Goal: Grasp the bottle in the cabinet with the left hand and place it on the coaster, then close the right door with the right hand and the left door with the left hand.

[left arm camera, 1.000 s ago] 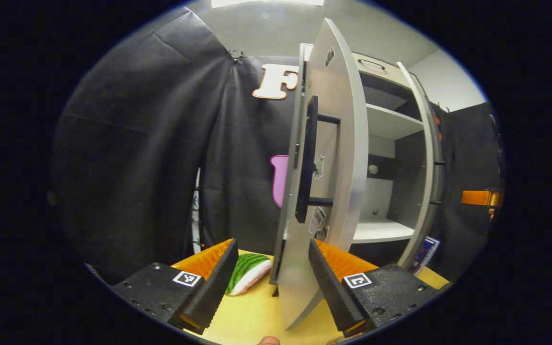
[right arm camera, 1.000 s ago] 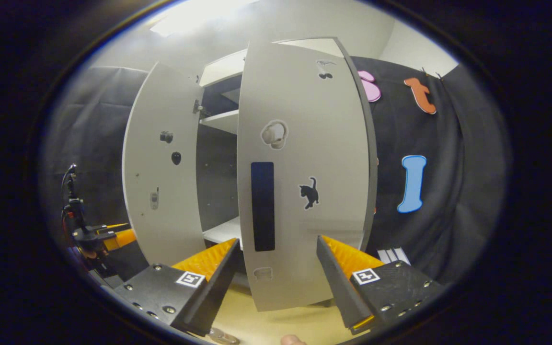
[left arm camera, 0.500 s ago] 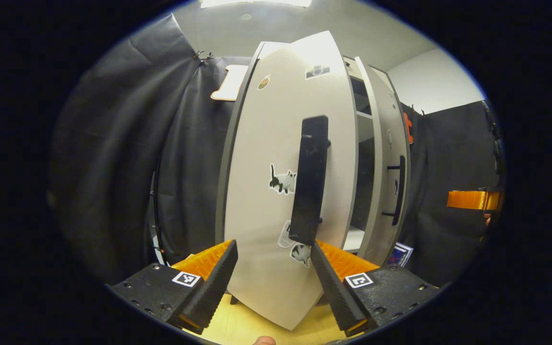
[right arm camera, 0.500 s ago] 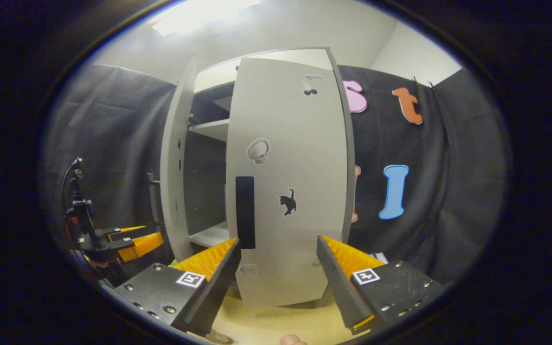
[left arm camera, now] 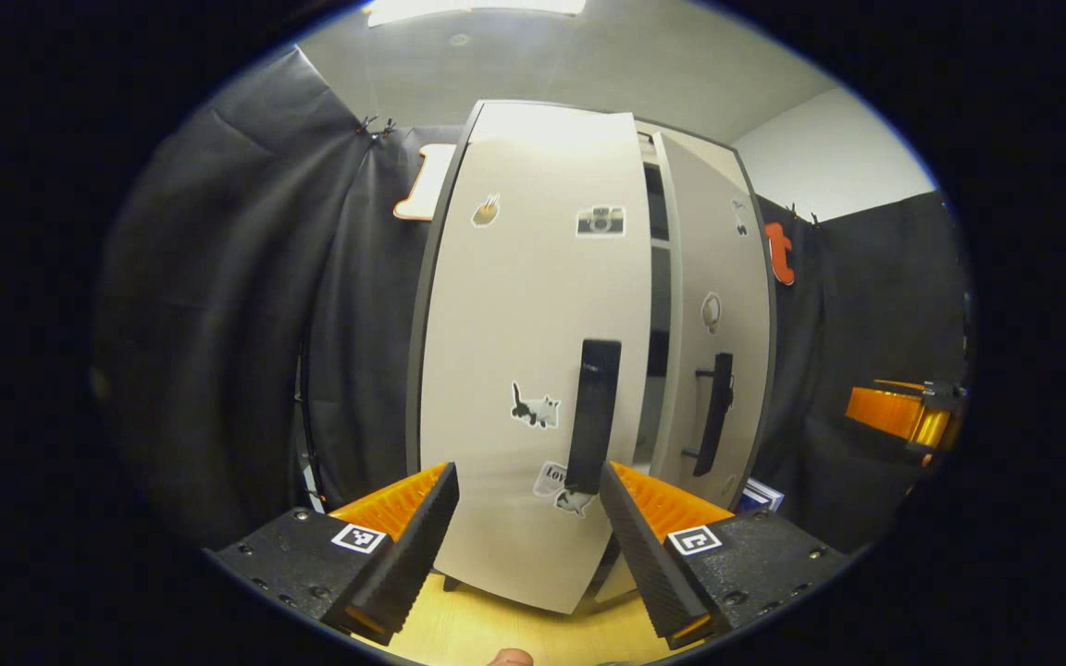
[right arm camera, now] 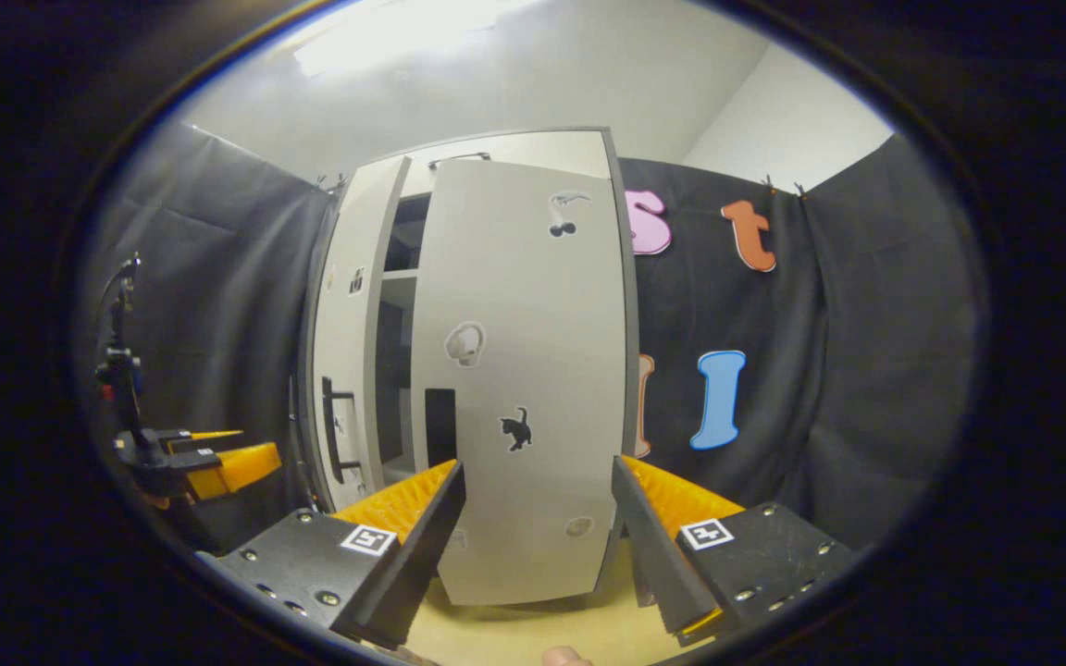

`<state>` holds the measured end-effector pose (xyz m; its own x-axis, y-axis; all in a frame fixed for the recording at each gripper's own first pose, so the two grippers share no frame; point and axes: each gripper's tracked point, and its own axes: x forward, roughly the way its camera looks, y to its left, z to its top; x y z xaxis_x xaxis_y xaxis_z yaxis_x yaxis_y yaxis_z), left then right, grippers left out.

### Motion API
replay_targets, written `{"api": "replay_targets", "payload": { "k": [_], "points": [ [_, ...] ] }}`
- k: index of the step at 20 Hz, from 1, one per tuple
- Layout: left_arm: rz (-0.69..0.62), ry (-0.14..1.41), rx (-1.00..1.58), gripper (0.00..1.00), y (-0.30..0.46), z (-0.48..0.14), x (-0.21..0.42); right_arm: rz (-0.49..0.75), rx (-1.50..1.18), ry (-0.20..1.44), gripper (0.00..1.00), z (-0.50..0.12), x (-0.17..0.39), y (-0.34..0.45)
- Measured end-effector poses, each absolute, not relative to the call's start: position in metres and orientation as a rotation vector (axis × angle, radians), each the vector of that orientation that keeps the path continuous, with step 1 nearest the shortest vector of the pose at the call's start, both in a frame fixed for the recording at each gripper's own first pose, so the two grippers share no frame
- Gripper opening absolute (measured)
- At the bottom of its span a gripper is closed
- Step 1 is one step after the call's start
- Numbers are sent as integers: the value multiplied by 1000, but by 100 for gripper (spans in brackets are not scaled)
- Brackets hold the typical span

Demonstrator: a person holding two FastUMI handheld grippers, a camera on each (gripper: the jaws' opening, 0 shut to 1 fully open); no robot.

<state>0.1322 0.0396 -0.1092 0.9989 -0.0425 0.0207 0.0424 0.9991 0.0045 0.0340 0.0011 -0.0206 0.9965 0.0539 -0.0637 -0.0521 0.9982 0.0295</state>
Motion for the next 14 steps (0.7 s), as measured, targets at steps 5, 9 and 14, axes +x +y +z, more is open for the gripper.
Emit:
{"api": "replay_targets", "payload": {
  "k": [5, 9, 14],
  "points": [
    [-36, -76, -1, 90, 26, -68, 129, 32, 20, 51, 96, -16, 34, -4],
    [-34, -107, 53, 95, 20, -58, 132, 35, 32, 31, 96, -11, 36, -7],
    [-41, -93, 53, 94, 13, -63, 134, 31, 39, 17, 96, -7, 38, -16]
  ]
}}
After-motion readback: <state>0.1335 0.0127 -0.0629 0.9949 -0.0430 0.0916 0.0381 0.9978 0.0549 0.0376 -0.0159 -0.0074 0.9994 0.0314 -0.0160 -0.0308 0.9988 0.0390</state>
